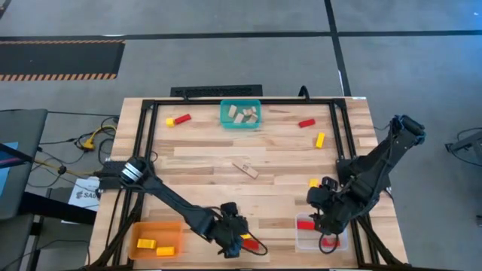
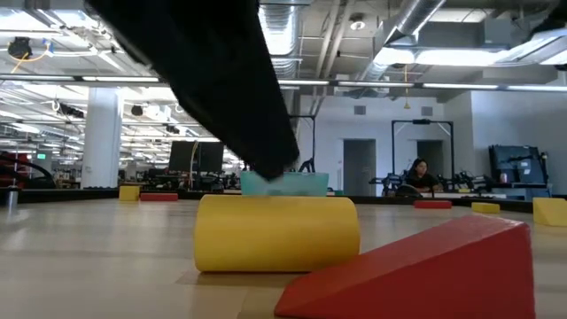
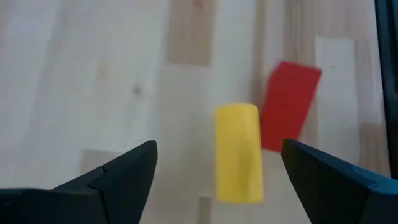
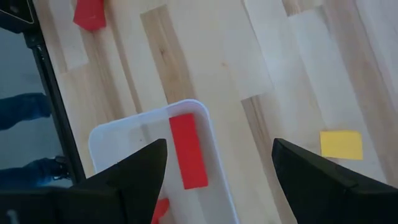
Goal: Sort & place blocks by color
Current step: Put the yellow block into the orange bin
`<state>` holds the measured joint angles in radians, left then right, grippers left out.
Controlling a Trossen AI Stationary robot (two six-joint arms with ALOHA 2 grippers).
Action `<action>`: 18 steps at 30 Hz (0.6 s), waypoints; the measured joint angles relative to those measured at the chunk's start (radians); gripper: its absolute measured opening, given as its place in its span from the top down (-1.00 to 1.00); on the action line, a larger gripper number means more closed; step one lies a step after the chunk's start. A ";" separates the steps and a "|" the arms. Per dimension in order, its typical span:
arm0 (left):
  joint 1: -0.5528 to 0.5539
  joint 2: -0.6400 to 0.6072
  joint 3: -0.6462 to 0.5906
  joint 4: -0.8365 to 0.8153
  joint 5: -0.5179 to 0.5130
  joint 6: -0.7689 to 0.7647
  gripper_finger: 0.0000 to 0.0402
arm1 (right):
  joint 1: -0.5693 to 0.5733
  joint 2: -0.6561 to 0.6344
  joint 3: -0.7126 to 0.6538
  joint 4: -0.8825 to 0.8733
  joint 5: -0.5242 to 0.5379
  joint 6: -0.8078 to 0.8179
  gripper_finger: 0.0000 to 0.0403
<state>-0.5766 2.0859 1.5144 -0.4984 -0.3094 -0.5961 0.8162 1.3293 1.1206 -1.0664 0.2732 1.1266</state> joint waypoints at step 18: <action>0.010 0.075 -0.017 0.022 0.055 0.012 0.15 | -0.048 0.000 0.000 0.000 0.017 0.045 -0.54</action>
<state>-0.5665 2.1608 1.4970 -0.4763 -0.2546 -0.5846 0.7684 1.3296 1.1206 -1.0660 0.2905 1.1713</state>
